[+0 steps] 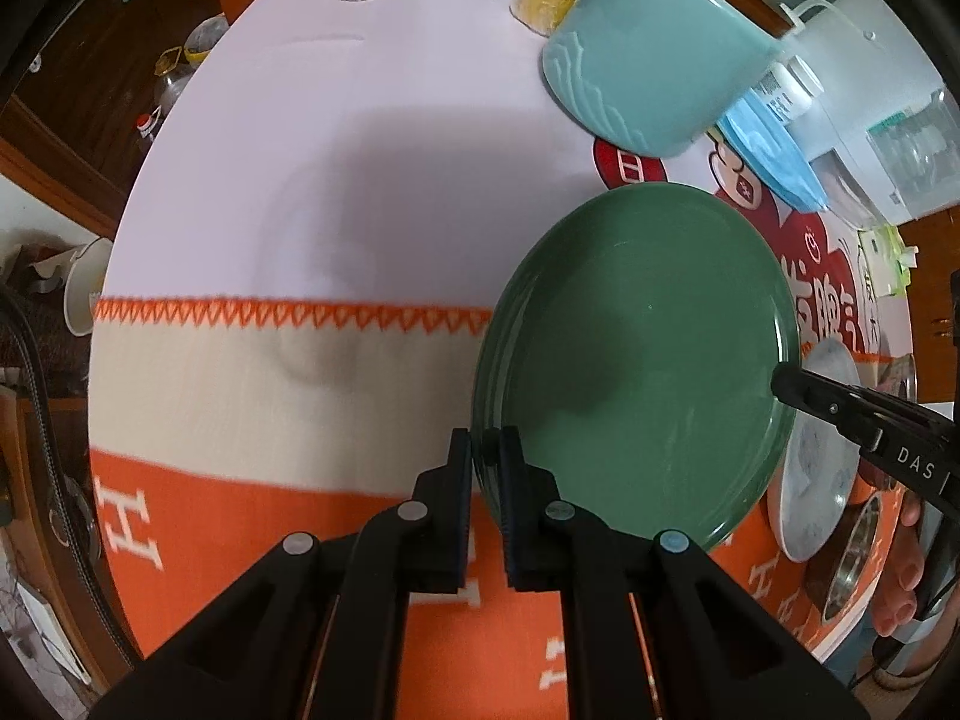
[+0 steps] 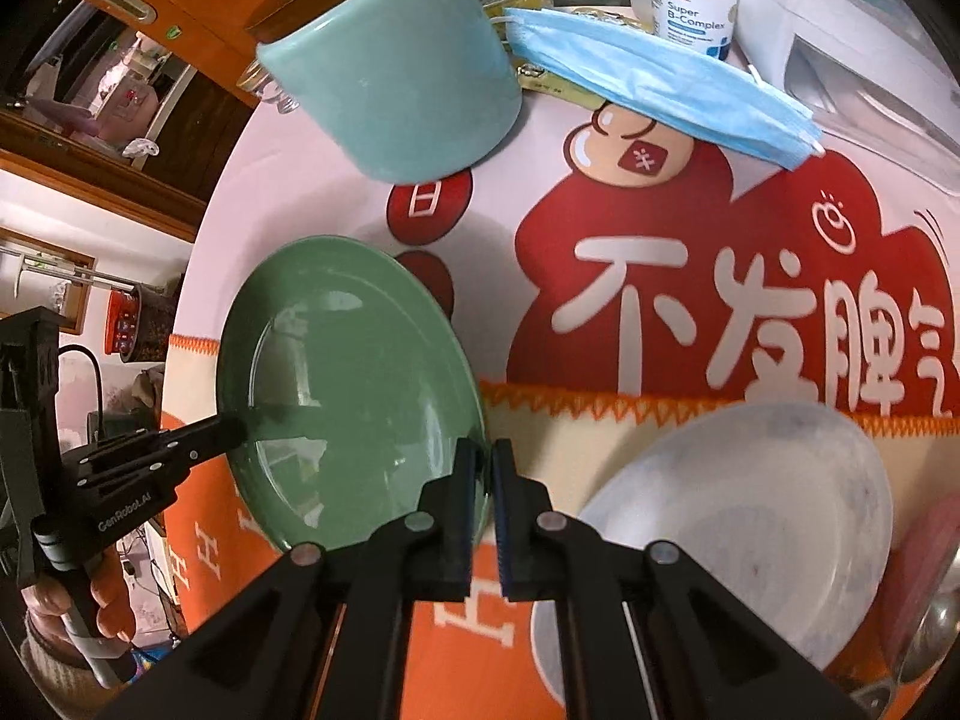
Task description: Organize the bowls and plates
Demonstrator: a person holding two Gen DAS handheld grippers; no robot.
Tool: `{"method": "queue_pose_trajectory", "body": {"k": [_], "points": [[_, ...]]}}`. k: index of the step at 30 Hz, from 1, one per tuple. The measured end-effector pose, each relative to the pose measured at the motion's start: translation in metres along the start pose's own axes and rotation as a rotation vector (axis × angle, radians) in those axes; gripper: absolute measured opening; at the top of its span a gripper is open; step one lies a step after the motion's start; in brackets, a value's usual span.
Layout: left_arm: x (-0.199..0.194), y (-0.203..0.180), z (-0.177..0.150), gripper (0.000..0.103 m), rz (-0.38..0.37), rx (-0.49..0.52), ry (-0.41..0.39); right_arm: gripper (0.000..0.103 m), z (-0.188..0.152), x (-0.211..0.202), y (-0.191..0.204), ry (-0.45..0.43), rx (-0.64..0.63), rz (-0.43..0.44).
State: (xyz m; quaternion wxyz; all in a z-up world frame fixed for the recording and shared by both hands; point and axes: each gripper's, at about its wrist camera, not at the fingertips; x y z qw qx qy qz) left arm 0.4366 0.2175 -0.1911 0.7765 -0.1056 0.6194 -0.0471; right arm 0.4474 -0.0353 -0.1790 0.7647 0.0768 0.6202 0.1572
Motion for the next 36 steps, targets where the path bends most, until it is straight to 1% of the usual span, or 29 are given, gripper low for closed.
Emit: {"method": "queue_pose_trajectory", "body": {"k": [7,13,19,25,30,33,36], "points": [[-0.033,-0.009,-0.035,0.005,-0.012,0.017,0.003,0.005,-0.027,-0.019,0.002,0.021,0.024,0.029],[-0.068,-0.022,-0.078,0.005,-0.043,0.033,0.000,0.005,-0.068,-0.050,0.002,0.043,0.060,0.043],[-0.095,-0.038,-0.137,0.005,-0.057,0.048,0.033,0.005,-0.130,-0.088,0.000,0.049,0.071,0.030],[-0.113,-0.045,-0.205,0.005,-0.069,0.048,0.058,0.005,-0.204,-0.118,0.002,0.063,0.080,0.007],[-0.118,-0.049,-0.268,0.005,-0.046,0.072,0.074,0.005,-0.267,-0.125,0.001,0.081,0.085,0.000],[-0.115,-0.046,-0.300,0.005,-0.039,0.087,0.089,0.005,-0.298,-0.125,0.003,0.083,0.065,-0.008],[-0.109,-0.046,-0.324,0.005,-0.036,0.096,0.098,0.005,-0.326,-0.118,-0.004,0.093,0.084,0.004]]}}
Point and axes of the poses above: each gripper's, at about its wrist camera, not at the fingertips, and x roughly the way its jaws point, y to its left, z to its top, and after that the axes turned 7 degrees about -y, right-handed
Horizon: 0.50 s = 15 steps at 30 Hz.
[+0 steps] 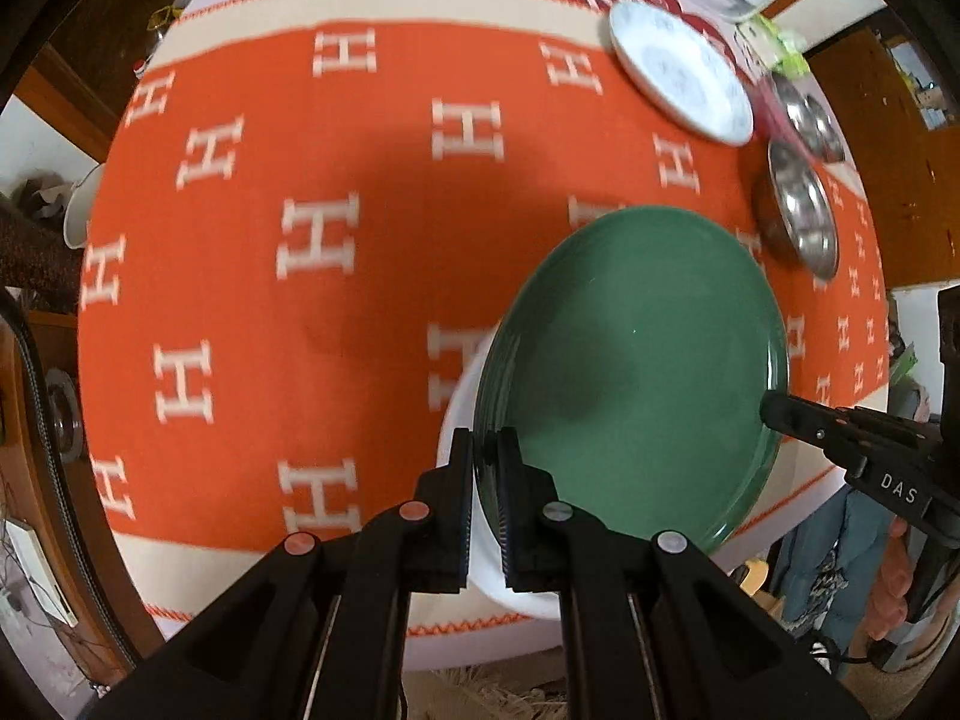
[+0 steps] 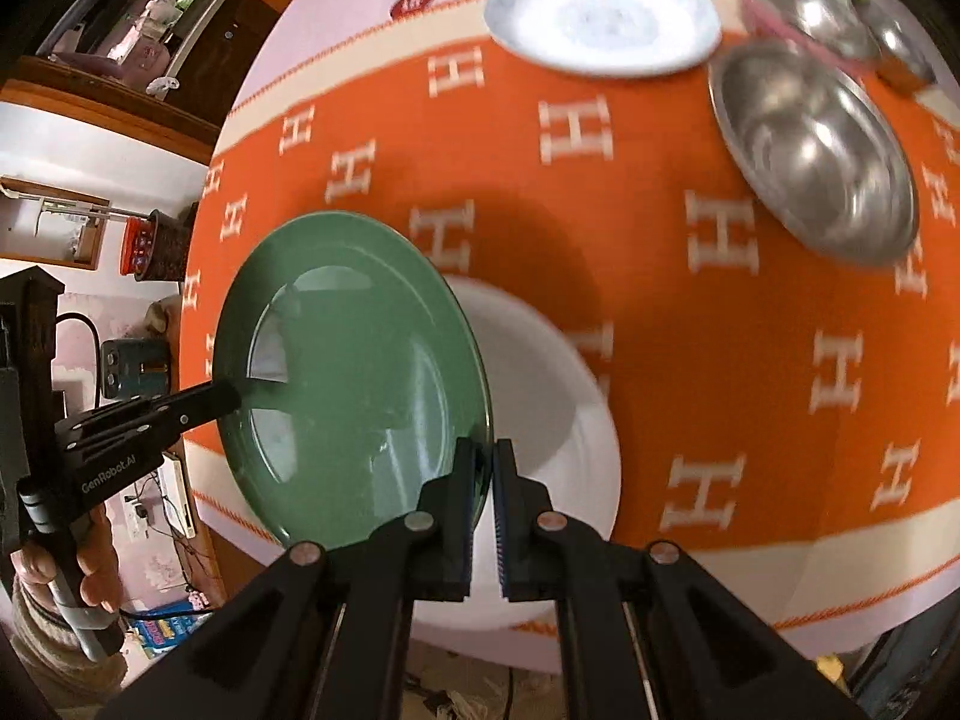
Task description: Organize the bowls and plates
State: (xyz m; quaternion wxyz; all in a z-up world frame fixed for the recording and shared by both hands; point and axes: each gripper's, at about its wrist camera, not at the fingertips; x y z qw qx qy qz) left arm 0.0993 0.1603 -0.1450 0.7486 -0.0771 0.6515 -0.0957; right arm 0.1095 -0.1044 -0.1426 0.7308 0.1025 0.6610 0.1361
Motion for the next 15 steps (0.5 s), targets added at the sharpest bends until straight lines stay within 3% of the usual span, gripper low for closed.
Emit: {"method": "queue_pose_trajectory", "body": {"k": [7,15], "points": [[0.026,-0.006,-0.038,0.005,0.011,0.017,0.030,0.005,-0.034,0.023,-0.018,0.027,0.035,-0.026],[0.047,-0.003,-0.047,0.005,0.011,-0.018,0.060,0.005,-0.040,0.037,-0.029,0.039,0.040,-0.041]]}}
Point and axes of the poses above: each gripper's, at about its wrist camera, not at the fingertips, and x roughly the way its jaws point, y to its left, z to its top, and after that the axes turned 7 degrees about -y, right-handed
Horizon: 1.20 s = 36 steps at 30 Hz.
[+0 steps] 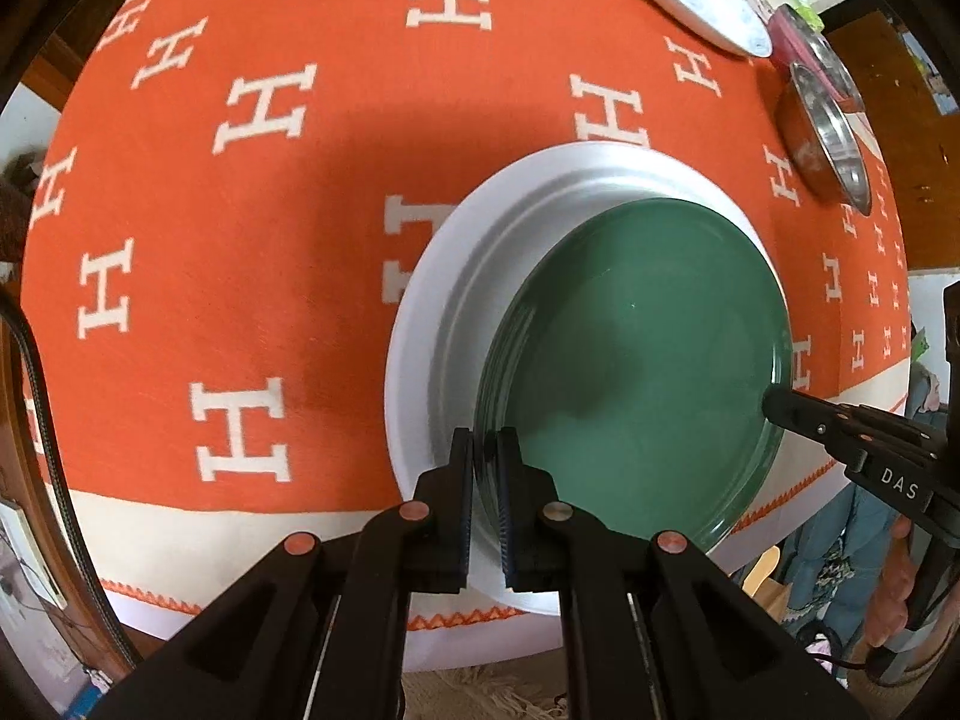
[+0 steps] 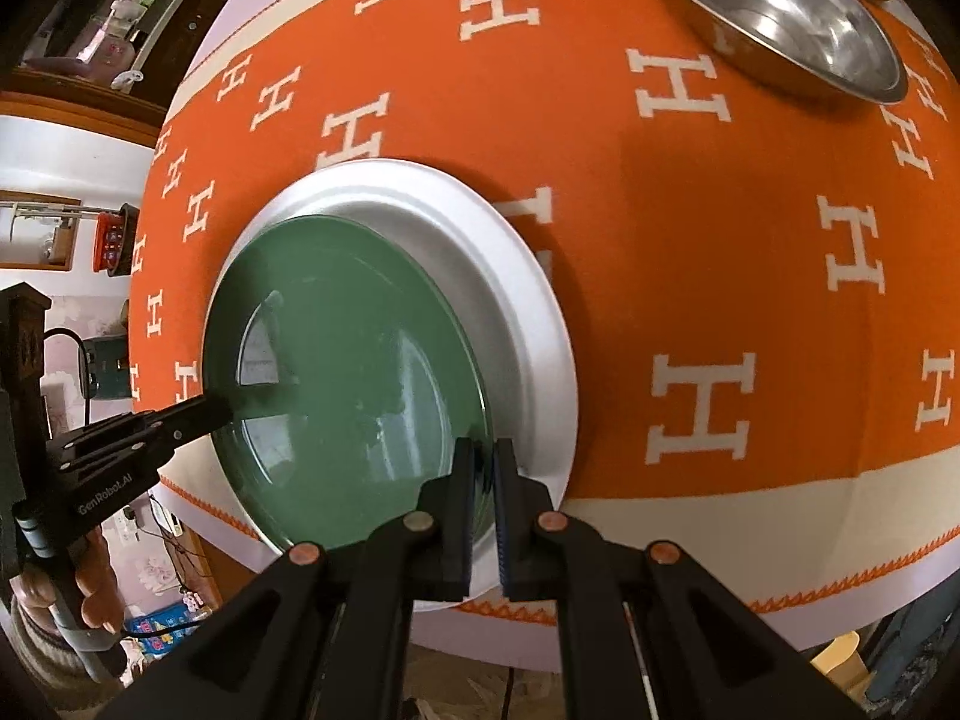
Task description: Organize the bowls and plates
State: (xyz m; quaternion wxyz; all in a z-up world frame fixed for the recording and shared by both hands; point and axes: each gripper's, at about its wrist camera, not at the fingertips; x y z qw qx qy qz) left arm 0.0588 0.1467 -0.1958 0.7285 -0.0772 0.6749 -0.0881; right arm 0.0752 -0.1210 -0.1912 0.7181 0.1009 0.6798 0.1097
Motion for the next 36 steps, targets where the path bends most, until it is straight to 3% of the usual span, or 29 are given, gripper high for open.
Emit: {"method": "queue_pose_trajectory", "body": {"k": [13,16,23,28,36], "points": [[0.009,0.000,0.012,0.006,0.022,-0.037,0.003,0.006,0.011,0.014,0.005,0.015,-0.038,-0.002],[0.012,-0.008,0.013,0.010,0.017,-0.039,0.001,0.008,0.011,0.013,0.006,0.017,-0.063,-0.010],[0.005,-0.016,0.010,0.027,0.020,-0.019,-0.017,0.011,0.008,0.012,0.022,0.013,-0.151,-0.058],[-0.017,-0.031,0.012,0.049,0.045,0.049,-0.084,0.040,0.003,-0.003,0.040,-0.041,-0.236,-0.110],[-0.056,-0.050,0.015,0.069,0.062,0.101,-0.168,0.040,0.001,-0.034,0.050,-0.096,-0.279,-0.095]]}}
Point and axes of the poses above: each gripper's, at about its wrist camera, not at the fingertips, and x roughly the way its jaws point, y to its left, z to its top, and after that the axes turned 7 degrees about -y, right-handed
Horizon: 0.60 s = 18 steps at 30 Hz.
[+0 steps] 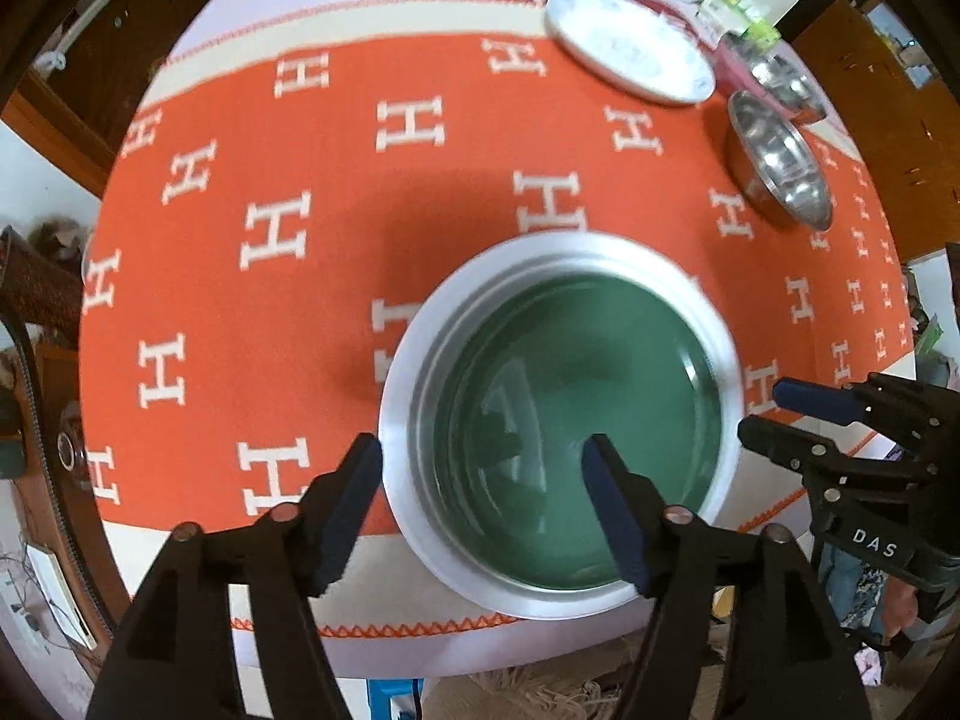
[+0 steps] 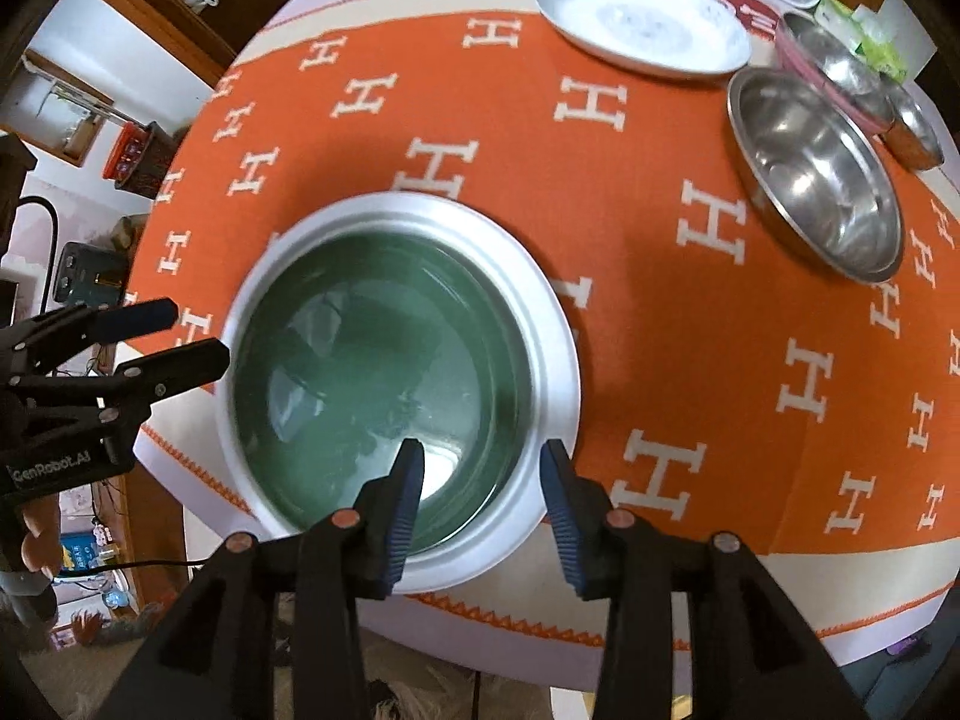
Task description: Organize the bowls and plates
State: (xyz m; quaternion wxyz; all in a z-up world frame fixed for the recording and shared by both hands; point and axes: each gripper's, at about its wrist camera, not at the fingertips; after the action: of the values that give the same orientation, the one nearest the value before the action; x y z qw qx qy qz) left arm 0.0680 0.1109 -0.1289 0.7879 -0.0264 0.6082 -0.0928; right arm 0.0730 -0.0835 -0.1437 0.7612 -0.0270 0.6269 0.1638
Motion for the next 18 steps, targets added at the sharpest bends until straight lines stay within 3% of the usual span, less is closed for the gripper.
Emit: {"method": "queue_pose_trajectory", "body": {"k": [11,18], "points": [[-0.049,-0.013,0.002,0.076,0.047,0.044,-0.166,0.040,-0.002,-0.040,-0.001,-0.086,-0.035,0.031],[-0.069,-0.028,0.023,0.078,0.096,0.068,-0.265,0.040,0.019,-0.074,-0.023,-0.179,-0.027,0.045]]}}
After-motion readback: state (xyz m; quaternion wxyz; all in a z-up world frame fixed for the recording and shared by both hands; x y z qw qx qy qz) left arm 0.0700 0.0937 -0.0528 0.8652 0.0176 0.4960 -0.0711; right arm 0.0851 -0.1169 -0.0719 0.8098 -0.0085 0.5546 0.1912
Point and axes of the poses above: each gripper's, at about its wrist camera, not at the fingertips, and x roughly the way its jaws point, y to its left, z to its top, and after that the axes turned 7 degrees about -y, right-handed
